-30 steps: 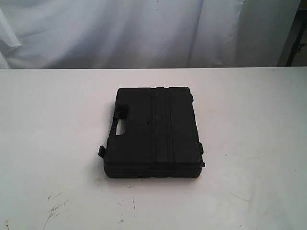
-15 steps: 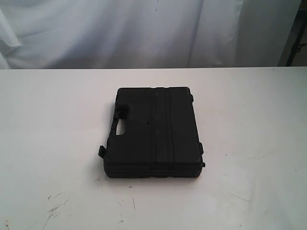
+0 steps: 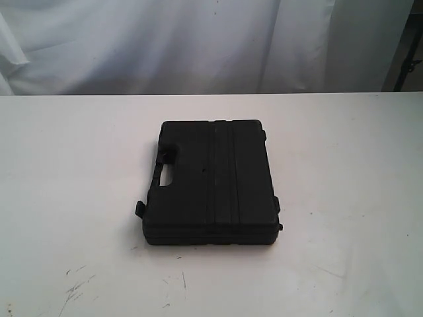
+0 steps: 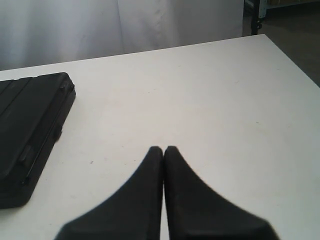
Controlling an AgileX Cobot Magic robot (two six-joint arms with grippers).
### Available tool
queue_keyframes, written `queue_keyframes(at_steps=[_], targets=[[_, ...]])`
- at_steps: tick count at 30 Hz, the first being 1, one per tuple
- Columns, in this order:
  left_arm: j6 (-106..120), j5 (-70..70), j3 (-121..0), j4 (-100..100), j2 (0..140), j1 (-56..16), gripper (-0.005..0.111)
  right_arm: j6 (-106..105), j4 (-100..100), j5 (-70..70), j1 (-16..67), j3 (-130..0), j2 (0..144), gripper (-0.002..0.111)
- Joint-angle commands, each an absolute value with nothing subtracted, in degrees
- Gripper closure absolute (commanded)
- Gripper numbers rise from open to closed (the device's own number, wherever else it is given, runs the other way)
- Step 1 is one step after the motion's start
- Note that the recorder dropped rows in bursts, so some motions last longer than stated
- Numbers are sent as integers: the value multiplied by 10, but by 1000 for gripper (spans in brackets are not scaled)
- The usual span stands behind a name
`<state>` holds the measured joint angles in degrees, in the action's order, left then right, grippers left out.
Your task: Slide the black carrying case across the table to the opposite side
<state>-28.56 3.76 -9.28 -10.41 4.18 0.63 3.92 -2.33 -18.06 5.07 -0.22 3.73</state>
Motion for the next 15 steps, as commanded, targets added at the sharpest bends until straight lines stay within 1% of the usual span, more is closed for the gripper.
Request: queue_keyframes(at_steps=[1, 4, 11, 14, 15], targets=[[-254, 155, -205, -32, 187, 7, 107, 35, -24, -176, 46, 0, 34, 108], [-139, 311, -342, -28, 366, 7, 107, 35, -24, -176, 46, 0, 34, 108], [-44, 503, -544, -55, 608, 7, 106, 35, -24, -176, 46, 0, 34, 108], [16, 528, -611, -90, 694, 6, 97, 35, -24, -176, 46, 0, 34, 108], [35, 527, -629, -104, 718, 6, 92, 35, -24, -176, 46, 0, 34, 108]])
